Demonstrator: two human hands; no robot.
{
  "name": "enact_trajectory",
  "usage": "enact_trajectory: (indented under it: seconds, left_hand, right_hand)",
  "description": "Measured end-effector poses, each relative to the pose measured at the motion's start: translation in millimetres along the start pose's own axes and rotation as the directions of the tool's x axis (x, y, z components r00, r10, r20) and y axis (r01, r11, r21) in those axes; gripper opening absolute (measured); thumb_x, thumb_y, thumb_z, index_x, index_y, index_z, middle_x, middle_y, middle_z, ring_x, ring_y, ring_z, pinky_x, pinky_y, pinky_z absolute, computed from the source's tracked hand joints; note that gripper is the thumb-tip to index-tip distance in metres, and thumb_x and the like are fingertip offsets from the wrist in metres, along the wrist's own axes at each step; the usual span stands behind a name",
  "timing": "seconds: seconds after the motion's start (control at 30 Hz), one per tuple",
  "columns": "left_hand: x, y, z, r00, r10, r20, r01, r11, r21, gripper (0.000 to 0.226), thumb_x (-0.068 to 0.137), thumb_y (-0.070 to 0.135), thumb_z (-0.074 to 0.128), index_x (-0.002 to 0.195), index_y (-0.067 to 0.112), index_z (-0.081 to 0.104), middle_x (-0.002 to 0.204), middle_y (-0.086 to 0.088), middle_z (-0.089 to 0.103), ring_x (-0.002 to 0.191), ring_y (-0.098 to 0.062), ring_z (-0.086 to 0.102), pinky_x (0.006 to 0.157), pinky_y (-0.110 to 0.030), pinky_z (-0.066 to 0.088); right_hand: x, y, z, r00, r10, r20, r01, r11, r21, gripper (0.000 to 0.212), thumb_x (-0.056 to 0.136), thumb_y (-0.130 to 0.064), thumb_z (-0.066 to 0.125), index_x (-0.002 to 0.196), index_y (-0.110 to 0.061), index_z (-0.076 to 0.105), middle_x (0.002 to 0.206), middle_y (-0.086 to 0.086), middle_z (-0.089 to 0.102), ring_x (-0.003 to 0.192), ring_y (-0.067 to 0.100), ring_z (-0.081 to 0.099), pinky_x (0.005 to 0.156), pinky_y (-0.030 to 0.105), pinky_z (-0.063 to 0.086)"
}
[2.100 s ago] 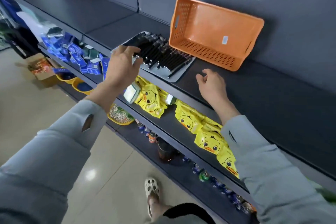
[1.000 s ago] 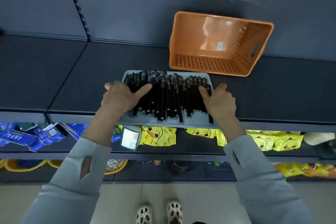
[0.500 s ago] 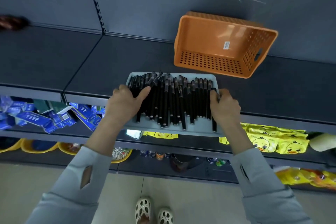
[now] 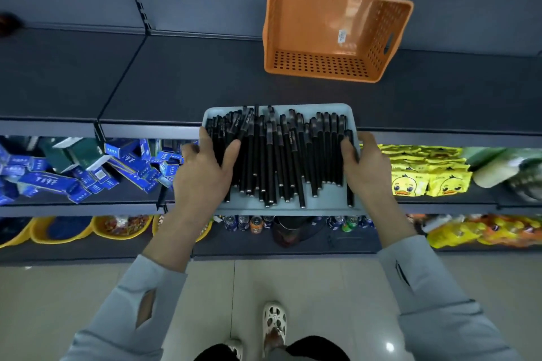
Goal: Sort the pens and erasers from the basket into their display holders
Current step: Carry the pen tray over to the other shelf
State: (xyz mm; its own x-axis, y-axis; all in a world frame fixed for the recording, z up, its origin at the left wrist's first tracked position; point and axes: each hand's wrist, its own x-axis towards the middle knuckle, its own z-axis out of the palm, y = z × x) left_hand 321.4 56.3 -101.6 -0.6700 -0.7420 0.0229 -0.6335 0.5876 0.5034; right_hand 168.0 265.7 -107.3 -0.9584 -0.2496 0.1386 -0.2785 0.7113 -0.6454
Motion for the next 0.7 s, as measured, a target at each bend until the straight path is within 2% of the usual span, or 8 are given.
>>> enact_trajectory:
  seconds: [0.07,0.17,0.3,0.4,0.57,0.7]
  left_hand:
    - [-12.8,-10.0,0.9,0.999,0.021,0.025,-0.021,1.000,-0.022,0.081,0.091,0.064,0.032,0.154,0.014,0.019,0.135,-0.024,0.040,0.111,-0.046,0.052,0.087,-0.052,0.045]
    - [-32.5,-27.3,3.8,0.996,0.042,0.076,-0.040,0.999,-0.026,0.081,0.091,0.065,0.032,0.154,0.017,0.018,0.136,-0.023,0.039,0.112,-0.046,0.051,0.088,-0.050,0.044]
    - [-59.6,-47.9,12.2,0.983,0.097,0.157,-0.093,0.995,-0.031,0.081,0.092,0.064,0.034,0.154,0.014,0.018,0.141,-0.025,0.036,0.119,-0.047,0.048,0.092,-0.052,0.043]
    - [-77.5,-53.3,22.3,0.969,0.145,0.199,-0.140,0.989,-0.036,0.079,0.094,0.062,0.037,0.153,0.012,0.020,0.138,-0.026,0.039,0.121,-0.046,0.046,0.091,-0.052,0.043]
    - [-103.3,-39.9,43.5,0.943,0.212,0.255,-0.212,0.977,-0.030,0.081,0.094,0.061,0.037,0.153,0.007,0.020,0.139,-0.026,0.040,0.122,-0.045,0.045,0.088,-0.052,0.044]
    - [-124.4,-11.9,63.9,0.914,0.267,0.307,-0.271,0.962,-0.032,0.080,0.094,0.062,0.035,0.153,0.009,0.020,0.145,-0.023,0.036,0.124,-0.043,0.045,0.088,-0.050,0.044]
  right_hand:
    - [-23.8,7.9,3.1,1.000,0.018,-0.016,-0.018,1.000,0.021,0.038,0.103,-0.032,0.045,0.131,-0.006,0.048,0.066,0.001,0.055,0.053,0.018,0.052,0.050,0.028,0.036]
    - [-65.9,20.1,9.9,0.997,0.060,-0.049,-0.059,0.998,0.023,0.039,0.102,-0.031,0.046,0.131,-0.005,0.048,0.079,0.014,0.065,0.058,0.026,0.052,0.057,0.031,0.037]
    - [-119.4,38.2,16.9,0.985,0.141,-0.102,-0.140,0.990,0.015,0.035,0.101,-0.030,0.049,0.121,-0.002,0.054,0.095,0.022,0.067,0.083,0.041,0.061,0.062,0.037,0.037]
    - [-153.5,52.0,17.0,0.961,0.248,-0.124,-0.250,0.968,-0.002,0.037,0.101,-0.032,0.050,0.125,-0.004,0.054,0.105,0.022,0.067,0.096,0.041,0.061,0.069,0.039,0.038]
    - [-197.4,82.5,2.7,0.922,0.340,-0.182,-0.341,0.940,0.030,0.036,0.101,-0.033,0.049,0.122,-0.004,0.053,0.099,0.020,0.067,0.090,0.040,0.061,0.064,0.034,0.035]
    - [-216.4,116.1,-17.8,0.890,0.384,-0.245,-0.391,0.920,0.023,0.036,0.100,-0.034,0.049,0.120,-0.004,0.052,0.087,0.019,0.066,0.080,0.041,0.061,0.063,0.038,0.040]
